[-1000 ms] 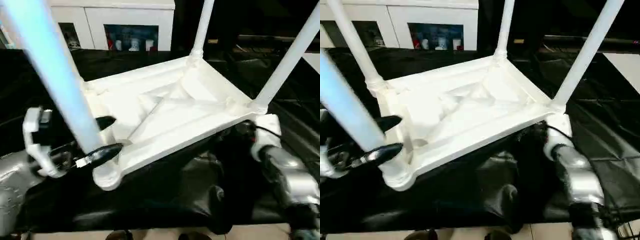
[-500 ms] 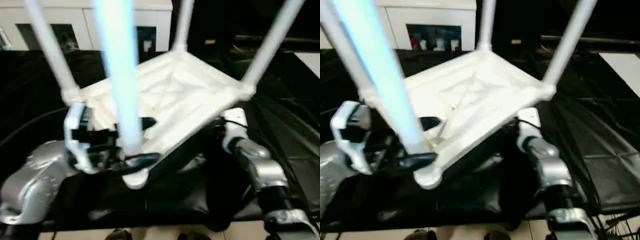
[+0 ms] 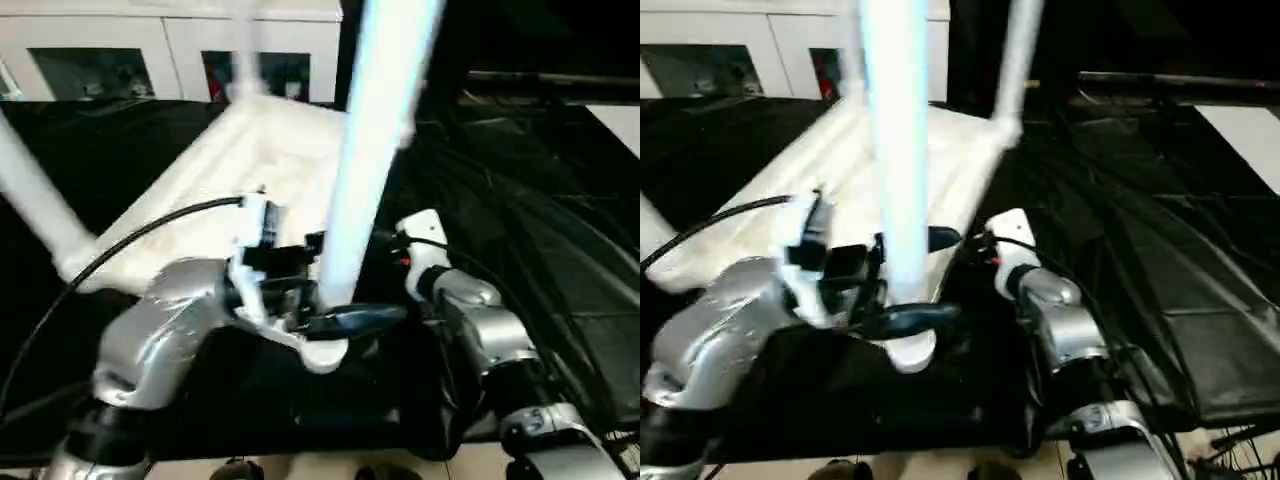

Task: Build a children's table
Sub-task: Rotate table base

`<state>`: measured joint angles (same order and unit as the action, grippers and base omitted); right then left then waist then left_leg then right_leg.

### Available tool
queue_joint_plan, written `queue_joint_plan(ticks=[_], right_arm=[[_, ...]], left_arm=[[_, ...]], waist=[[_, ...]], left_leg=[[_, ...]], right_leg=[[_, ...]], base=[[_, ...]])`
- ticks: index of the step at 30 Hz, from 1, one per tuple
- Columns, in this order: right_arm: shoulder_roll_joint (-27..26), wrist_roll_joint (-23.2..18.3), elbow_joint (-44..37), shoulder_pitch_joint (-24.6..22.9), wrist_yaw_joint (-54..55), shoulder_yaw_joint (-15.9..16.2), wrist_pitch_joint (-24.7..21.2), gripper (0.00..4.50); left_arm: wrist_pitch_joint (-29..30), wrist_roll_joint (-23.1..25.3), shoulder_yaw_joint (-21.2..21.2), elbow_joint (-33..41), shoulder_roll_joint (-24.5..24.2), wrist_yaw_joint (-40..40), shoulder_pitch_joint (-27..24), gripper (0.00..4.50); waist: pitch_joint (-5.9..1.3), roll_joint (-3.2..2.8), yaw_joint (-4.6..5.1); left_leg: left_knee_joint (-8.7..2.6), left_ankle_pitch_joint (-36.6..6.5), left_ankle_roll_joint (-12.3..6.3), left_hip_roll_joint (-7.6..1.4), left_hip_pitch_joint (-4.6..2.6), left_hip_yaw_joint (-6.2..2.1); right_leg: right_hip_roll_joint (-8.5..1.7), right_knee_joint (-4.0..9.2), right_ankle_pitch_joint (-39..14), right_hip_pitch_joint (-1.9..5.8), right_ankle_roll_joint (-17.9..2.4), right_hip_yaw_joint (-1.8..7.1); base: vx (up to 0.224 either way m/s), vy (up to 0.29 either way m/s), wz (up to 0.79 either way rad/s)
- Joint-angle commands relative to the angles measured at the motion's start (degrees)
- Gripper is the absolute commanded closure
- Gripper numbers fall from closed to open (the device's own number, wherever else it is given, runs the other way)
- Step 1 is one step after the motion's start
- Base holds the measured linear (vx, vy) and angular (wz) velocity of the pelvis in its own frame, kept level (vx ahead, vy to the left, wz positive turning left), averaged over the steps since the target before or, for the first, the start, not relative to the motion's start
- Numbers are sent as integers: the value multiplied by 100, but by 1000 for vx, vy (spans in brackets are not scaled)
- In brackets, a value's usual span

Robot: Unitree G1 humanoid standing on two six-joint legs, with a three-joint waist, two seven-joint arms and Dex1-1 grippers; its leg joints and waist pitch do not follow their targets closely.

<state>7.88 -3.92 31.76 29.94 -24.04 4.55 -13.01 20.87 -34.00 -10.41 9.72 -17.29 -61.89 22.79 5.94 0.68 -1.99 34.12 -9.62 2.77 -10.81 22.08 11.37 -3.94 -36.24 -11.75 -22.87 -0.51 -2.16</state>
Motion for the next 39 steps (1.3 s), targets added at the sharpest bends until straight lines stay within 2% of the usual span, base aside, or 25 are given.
queue_joint_plan(ticks=[1, 4, 6, 7, 9, 11, 14, 18, 21, 22, 24, 25, 28, 29, 32, 34, 36, 37, 39], right_arm=[[-135, -6, -20, 68, -209, 232, 115, 76], [-147, 24, 52, 71, -224, 245, 196, 76], [-147, 27, 63, 72, -230, 244, 206, 76], [-142, 36, 86, 69, -237, 227, 230, 76], [-128, 35, 97, 70, -257, 218, 246, 76], [-136, 28, 105, 73, -289, 210, 254, 76], [-169, -45, 47, 51, -482, 233, 280, 76], [-214, -251, -173, -45, -898, 310, 159, 76], [-154, -137, -171, -63, -831, 327, 283, 76], [-79, -120, -136, -34, -667, 184, 364, 76], [-37, -122, -125, -15, -594, 102, 398, 76], [105, -182, -161, 13, -513, -117, 413, 76], [304, -238, -245, 14, -527, -305, 403, 76], [420, -262, -295, 8, -561, -391, 399, 76], [861, -378, -456, -42, -805, -651, 377, 76], [1039, -386, -537, -97, -980, -667, 391, 76], [1143, -396, -611, -144, -1122, -652, 370, 76], [1428, -375, -856, -313, -1579, -510, 332, 76], [1555, -346, -966, -395, -1773, -430, 337, 76]], left_arm=[[-227, 629, -246, -506, 183, 548, 318, 5], [-626, 1355, -334, -1216, 358, 1227, 664, 5], [-686, 1455, -339, -1332, 378, 1320, 720, 5], [-829, 1586, -276, -1633, 482, 1509, 866, 5], [-925, 1770, -236, -1846, 546, 1810, 996, 5], [-976, 1848, -268, -1913, 546, 1876, 1023, 5], [-1079, 1890, -270, -1992, 619, 1861, 1027, 5], [-1225, 1903, -255, -2048, 801, 1925, 1017, 5], [-1389, 1936, -254, -2176, 920, 2007, 1058, 5], [-1407, 1819, -238, -2128, 894, 1837, 1044, 5], [-1403, 1754, -232, -2086, 857, 1716, 1029, 5], [-1357, 1561, -224, -1955, 693, 1284, 950, 5], [-1186, 1323, -206, -1791, 478, 821, 829, 5], [-1084, 1202, -196, -1717, 357, 592, 765, 5], [-966, 993, -95, -1733, -22, -6, 641, 5], [-968, 1050, -85, -1892, -180, -184, 670, 5], [-948, 1098, -123, -1970, -324, -347, 686, 5], [-803, 1251, -308, -2135, -747, -814, 718, 5], [-841, 1377, -396, -2221, -912, -957, 733, 5]], waist=[[-480, -88, -43], [-468, -67, -50], [-471, -48, -39], [-470, -58, -22], [-474, -61, -30], [-475, -58, -40], [-478, -71, -66], [-475, -55, -72], [-472, -40, -73], [-474, -35, -77], [-472, -38, -78], [-478, -54, -89], [-491, -68, -103], [-487, -89, -111], [-483, -99, -146], [-480, -123, -174], [-472, -119, -181], [-470, -116, -178], [-468, -141, -193]], left_leg=[[-355, -836, 9, -195, -135, -99], [-374, -974, 53, -206, -124, -111], [-372, -1051, 99, -200, -107, -124], [-374, -1035, 93, -197, -84, -134], [-356, -1053, 47, -194, -110, -121], [-361, -1078, 32, -201, -99, -127], [-359, -1089, 27, -215, -120, -123], [-366, -1117, -3, -219, -110, -124], [-364, -1108, -21, -215, -104, -121], [-359, -1108, -18, -215, -109, -118], [-362, -1121, -20, -217, -110, -118], [-363, -1087, -16, -215, -113, -122], [-355, -964, -48, -219, -113, -113], [-355, -958, -49, -218, -122, -110], [-351, -970, -64, -202, -129, -91], [-350, -1046, -44, -194, -143, -89], [-359, -1112, -38, -194, -145, -93], [-366, -1171, -11, -198, -143, -94], [-375, -1227, -24, -211, -151, -103]], right_leg=[[-333, 373, -184, 299, -1347, 256], [-338, 407, -362, 299, -1291, 250], [-357, 407, -510, 320, -1263, 248], [-359, 403, -509, 330, -1261, 245], [-352, 437, -541, 298, -1282, 252], [-355, 436, -594, 305, -1304, 247], [-347, 439, -592, 275, -1364, 248], [-343, 434, -544, 283, -1404, 243], [-353, 448, -624, 280, -1389, 245], [-360, 453, -661, 281, -1386, 249], [-359, 456, -700, 272, -1389, 249], [-366, 452, -681, 272, -1387, 249], [-345, 409, -385, 271, -1466, 247], [-336, 408, -351, 263, -1472, 246], [-313, 398, -277, 271, -1466, 249], [-304, 416, -383, 258, -1438, 243], [-312, 429, -497, 260, -1410, 243], [-322, 444, -643, 267, -1387, 246], [-301, 442, -721, 261, -1316, 238]], base=[[0, 0, 0], [0, 0, 0], [0, 0, 0], [0, 0, 0], [0, 0, 0], [0, 0, 0], [0, 0, 0], [0, 0, 0], [0, 0, 0], [0, 0, 0], [0, 0, 0], [0, 0, 0], [0, 0, 0], [0, 0, 0], [0, 0, 0], [0, 0, 0], [0, 0, 0], [0, 0, 0], [0, 0, 0]])
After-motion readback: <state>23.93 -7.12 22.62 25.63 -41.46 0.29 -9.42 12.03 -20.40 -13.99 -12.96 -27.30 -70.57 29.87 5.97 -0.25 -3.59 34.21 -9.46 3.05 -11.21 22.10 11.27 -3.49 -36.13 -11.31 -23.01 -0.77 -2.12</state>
